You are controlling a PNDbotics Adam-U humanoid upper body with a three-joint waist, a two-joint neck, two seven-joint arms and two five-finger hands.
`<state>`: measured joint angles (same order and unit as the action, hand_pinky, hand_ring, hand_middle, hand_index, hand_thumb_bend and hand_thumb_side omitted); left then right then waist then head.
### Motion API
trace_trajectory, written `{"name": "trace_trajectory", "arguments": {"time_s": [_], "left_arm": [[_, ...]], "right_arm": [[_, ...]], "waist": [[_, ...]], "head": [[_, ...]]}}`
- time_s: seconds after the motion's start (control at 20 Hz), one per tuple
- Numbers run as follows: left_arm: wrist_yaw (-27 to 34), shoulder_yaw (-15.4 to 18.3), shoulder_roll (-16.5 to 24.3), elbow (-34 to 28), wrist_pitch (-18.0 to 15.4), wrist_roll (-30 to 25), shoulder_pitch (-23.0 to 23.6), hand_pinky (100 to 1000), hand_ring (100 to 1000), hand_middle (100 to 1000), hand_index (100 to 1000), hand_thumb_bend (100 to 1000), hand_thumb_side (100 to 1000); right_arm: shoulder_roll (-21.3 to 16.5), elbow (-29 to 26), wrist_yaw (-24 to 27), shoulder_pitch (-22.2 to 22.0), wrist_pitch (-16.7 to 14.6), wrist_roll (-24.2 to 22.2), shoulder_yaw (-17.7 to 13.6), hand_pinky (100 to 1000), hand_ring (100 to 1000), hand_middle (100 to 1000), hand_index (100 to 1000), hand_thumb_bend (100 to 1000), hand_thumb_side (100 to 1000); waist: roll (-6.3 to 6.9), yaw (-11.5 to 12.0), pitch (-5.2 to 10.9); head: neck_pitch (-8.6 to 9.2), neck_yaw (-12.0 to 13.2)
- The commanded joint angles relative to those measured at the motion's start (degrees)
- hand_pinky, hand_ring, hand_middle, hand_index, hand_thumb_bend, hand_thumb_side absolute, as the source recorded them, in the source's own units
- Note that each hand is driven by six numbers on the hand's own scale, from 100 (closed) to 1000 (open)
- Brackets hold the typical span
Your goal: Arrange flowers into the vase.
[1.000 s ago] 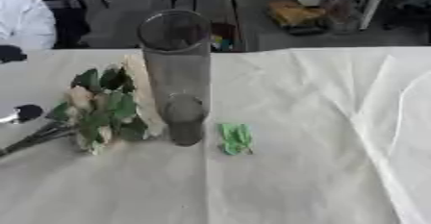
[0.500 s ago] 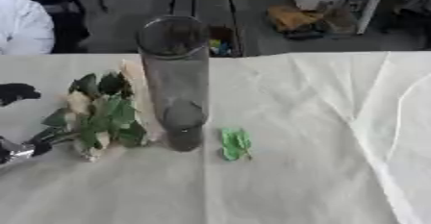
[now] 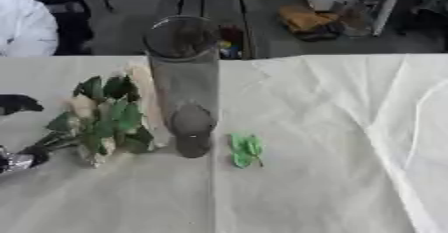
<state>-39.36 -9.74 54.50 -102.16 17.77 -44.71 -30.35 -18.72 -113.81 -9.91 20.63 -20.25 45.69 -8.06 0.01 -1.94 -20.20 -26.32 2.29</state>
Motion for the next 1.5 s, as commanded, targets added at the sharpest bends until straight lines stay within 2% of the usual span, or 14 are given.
{"name": "trace_trajectory", "arguments": {"time_s": [0.05, 0.2, 0.45, 0.55, 0.65, 1.1, 1.2, 1.3, 1.5], "left_arm": [[-0.94, 1.34, 1.04, -0.69, 0.32, -2.81, -1.30, 829, 916, 958, 1000, 475, 655], [-1.02, 1.39, 0.48, -0.69, 0.55, -3.55, -1.72, 788, 876, 938, 1000, 486, 650], [0.28, 0.94, -0.39, -0.02, 0.68, -3.61, -2.42, 780, 872, 934, 1000, 510, 619], [1.11, 0.86, -0.76, 0.43, 1.08, -3.15, -2.80, 751, 842, 905, 1000, 515, 604], [1.55, 0.68, -1.19, 0.75, 1.43, -2.42, -3.19, 755, 865, 895, 1000, 517, 605], [1.51, -0.16, -3.49, 4.57, 2.72, -0.77, -4.94, 737, 856, 898, 981, 467, 628], [1.60, -0.25, -3.90, 5.57, 3.03, -0.36, -5.23, 743, 865, 899, 978, 464, 631], [1.58, -0.39, -4.18, 6.43, 3.12, -0.18, -5.36, 792, 893, 902, 977, 463, 637], [1.53, -0.59, -4.56, 7.27, 3.01, -0.20, -5.52, 803, 916, 912, 973, 455, 640]], "right_arm": [[-0.63, -0.78, 0.46, 0.21, -0.33, 0.09, 0.08, 442, 458, 416, 615, 100, 878], [-0.51, -0.78, 0.50, 0.16, -0.22, 0.00, 0.14, 442, 457, 414, 615, 100, 879], [-0.40, -0.78, 0.55, 0.14, -0.06, -0.12, 0.17, 442, 457, 413, 616, 100, 880], [-0.36, -0.78, 0.58, 0.12, 0.00, -0.16, 0.19, 442, 457, 412, 616, 100, 881], [-0.32, -0.78, 0.61, 0.11, 0.06, -0.25, 0.24, 442, 456, 411, 616, 100, 882], [-0.13, -0.78, 0.87, 0.10, 0.28, -0.68, 0.40, 443, 455, 408, 616, 100, 882], [-0.10, -0.78, 0.90, 0.06, 0.30, -0.74, 0.41, 444, 455, 407, 616, 100, 883], [-0.04, -0.78, 0.95, 0.04, 0.31, -0.83, 0.46, 443, 448, 398, 614, 100, 883], [0.00, -0.78, 1.01, 0.05, 0.29, -0.86, 0.45, 443, 446, 396, 614, 100, 882]], "waist": [[0.04, -0.02, 0.82], [0.03, -0.08, 0.65], [0.05, -0.15, 0.48], [0.06, -0.20, 0.45], [0.06, -0.25, 0.41], [0.03, -0.46, 0.29], [0.01, -0.49, 0.26], [0.00, -0.51, 0.18], [-0.06, -0.47, 0.04]], "head": [[0.87, 0.19], [1.00, 0.22], [0.99, 0.30], [1.03, 0.36], [1.10, 0.43], [1.29, 0.64], [1.33, 0.69], [1.35, 0.70], [1.36, 0.70]]}}
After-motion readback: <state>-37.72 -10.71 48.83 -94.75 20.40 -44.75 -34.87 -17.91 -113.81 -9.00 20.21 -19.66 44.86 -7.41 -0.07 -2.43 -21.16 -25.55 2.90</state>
